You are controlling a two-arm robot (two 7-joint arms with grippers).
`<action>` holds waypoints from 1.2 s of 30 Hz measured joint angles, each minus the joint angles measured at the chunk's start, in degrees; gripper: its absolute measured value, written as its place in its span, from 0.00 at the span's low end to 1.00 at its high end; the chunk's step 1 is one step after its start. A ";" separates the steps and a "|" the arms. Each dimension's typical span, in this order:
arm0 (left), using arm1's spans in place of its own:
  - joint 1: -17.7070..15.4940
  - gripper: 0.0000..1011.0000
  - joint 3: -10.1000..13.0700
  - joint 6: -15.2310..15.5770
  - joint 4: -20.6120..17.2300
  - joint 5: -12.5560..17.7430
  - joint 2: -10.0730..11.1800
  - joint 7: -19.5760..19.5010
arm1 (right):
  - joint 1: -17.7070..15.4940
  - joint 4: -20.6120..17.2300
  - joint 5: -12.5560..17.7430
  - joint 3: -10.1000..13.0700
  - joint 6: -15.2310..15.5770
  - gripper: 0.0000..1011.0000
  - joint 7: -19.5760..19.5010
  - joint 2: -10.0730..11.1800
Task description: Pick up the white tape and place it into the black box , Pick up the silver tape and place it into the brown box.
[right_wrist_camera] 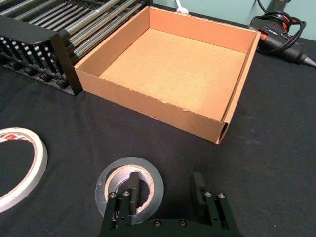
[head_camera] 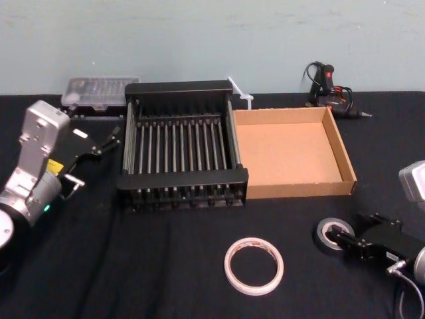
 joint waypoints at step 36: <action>0.00 0.99 0.00 0.00 0.00 0.00 0.00 0.00 | -0.55 -0.65 0.23 0.73 -1.14 0.20 1.48 0.09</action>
